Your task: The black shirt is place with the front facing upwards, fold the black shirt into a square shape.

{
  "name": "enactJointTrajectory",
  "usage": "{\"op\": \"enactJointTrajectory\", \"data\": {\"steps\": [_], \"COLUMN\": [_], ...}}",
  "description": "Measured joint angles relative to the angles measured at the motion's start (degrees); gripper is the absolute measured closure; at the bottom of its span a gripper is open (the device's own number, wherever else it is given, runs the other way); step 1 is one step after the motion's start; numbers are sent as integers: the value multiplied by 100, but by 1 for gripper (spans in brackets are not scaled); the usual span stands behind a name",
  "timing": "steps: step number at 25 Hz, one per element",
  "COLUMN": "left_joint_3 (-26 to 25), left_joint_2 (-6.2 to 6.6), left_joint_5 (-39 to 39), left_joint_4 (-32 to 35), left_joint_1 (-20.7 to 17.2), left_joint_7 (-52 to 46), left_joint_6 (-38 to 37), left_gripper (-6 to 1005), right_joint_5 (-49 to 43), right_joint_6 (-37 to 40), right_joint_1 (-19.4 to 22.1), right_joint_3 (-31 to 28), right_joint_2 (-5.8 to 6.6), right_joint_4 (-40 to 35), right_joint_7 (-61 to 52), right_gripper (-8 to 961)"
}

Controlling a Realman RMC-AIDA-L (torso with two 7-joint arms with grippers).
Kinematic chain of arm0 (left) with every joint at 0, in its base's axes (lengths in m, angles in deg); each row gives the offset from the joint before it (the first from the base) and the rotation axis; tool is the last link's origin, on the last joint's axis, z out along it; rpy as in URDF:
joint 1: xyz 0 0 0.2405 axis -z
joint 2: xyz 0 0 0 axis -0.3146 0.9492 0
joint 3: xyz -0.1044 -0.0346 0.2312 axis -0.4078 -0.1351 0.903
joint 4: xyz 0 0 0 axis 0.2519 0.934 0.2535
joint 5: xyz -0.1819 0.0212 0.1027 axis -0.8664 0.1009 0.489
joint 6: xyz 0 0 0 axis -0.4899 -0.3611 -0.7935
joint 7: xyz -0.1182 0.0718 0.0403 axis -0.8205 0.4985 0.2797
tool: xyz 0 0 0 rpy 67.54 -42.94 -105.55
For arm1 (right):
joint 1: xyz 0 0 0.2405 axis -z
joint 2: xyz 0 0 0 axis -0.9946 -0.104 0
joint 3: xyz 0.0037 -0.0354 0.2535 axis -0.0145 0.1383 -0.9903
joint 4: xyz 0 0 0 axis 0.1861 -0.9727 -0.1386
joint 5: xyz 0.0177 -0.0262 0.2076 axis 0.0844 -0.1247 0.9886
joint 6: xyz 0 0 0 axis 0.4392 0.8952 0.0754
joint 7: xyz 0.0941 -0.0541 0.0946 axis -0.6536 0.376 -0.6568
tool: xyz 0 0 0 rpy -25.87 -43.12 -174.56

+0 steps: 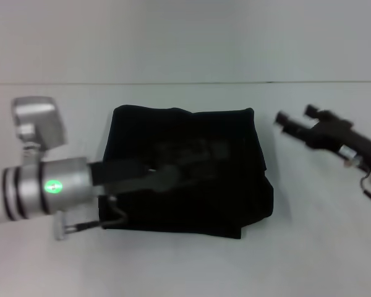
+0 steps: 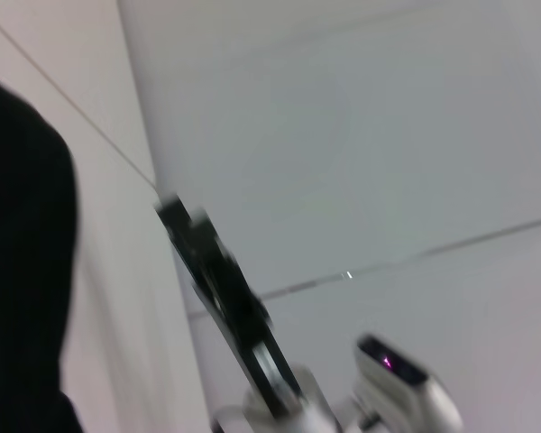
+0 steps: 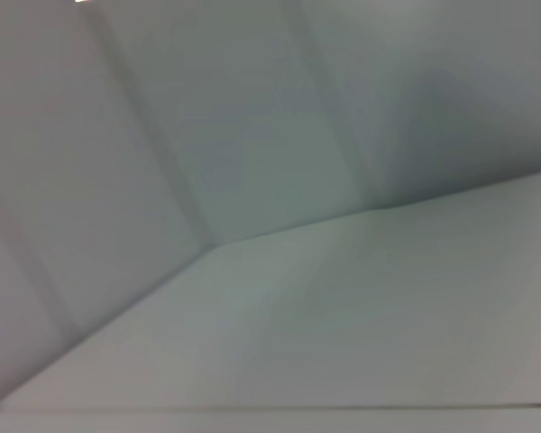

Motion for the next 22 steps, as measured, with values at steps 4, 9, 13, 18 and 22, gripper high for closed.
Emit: {"op": "enactJointTrajectory", "data": {"steps": [4, 9, 13, 18, 22], "left_joint_3": [-51, -57, -48, -19, 1], "left_joint_2": [418, 713, 805, 969, 1135], "left_joint_5": [-25, 18, 60, 120, 317], "left_joint_4": [152, 160, 193, 211, 275], "left_joint_1": [-360, -614, -704, -731, -676], "left_joint_7": [-45, -207, -348, -628, -995], "left_joint_6": [290, 897, 1097, 1275, 1417], "left_gripper": [296, 128, 88, 89, 89], "right_joint_5": [-577, -710, -709, -667, -656], "right_joint_6": [401, -582, -1488, -1493, -539], "right_joint_1": [-120, -548, -789, -696, -337], "right_joint_3": [365, 723, 893, 796, 593], "right_joint_2": [-43, -105, -109, -84, -60], "right_joint_4": [-14, 354, 638, 566, 183], "right_joint_7": [68, 113, 97, 73, 79], "right_gripper": [8, 9, 9, 9, 9]}}
